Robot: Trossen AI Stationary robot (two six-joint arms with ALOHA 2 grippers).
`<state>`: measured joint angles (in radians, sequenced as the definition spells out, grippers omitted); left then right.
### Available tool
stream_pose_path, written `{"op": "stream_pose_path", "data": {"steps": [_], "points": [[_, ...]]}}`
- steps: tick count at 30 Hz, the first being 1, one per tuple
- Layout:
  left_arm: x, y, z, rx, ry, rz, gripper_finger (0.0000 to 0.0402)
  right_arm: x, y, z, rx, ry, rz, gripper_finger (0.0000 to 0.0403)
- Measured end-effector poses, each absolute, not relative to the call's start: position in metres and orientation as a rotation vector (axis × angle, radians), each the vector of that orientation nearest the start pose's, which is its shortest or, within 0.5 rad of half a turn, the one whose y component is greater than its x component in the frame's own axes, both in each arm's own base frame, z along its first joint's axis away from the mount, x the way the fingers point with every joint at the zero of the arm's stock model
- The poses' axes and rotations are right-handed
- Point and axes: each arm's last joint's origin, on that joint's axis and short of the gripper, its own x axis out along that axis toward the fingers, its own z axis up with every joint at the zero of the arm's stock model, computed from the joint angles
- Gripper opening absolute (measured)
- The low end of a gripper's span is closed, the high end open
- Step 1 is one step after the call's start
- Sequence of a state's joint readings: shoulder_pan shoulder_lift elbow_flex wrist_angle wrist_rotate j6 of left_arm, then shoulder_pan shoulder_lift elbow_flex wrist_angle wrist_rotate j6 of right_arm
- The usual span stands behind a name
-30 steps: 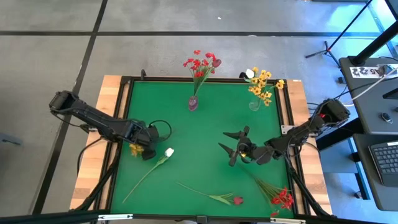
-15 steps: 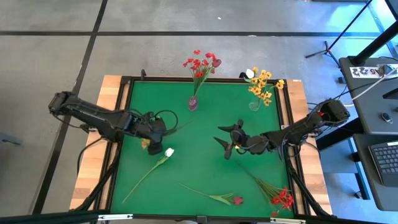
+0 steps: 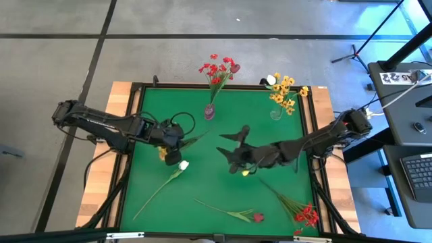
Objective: Sort flowers into vase by color
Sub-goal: Put the yellow flowers into the transparent vase
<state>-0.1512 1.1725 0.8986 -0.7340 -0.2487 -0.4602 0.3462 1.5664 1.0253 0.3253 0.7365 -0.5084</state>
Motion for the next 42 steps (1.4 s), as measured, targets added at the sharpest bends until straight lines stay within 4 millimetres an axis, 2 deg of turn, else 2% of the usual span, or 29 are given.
{"op": "stream_pose_path", "data": {"steps": [7, 13, 18, 28, 31, 42], "points": [[0.223, -0.026, 0.259, -0.237, 0.906, 0.300, 0.0000, 0.376, 0.113, 0.255, -0.863, 0.467, -0.366, 0.0243], [0.224, -0.027, 0.260, -0.246, 0.890, 0.288, 0.0000, 0.399, 0.119, 0.232, -0.974, 0.537, -0.371, 0.0243], [0.228, -0.030, 0.264, -0.286, 0.854, 0.217, 0.0000, 0.406, 0.116, 0.222, -0.991, 0.565, -0.374, 0.0243], [0.232, -0.036, 0.267, -0.295, 0.821, 0.123, 0.0000, 0.405, 0.112, 0.223, -0.991, 0.581, -0.448, 0.0238], [0.232, -0.037, 0.267, -0.293, 0.822, 0.118, 0.0000, 0.405, 0.113, 0.223, -0.990, 0.580, -0.447, 0.0215], [0.232, -0.037, 0.267, -0.291, 0.821, 0.125, 0.0000, 0.405, 0.113, 0.223, -0.989, 0.582, -0.445, 0.0081]]}}
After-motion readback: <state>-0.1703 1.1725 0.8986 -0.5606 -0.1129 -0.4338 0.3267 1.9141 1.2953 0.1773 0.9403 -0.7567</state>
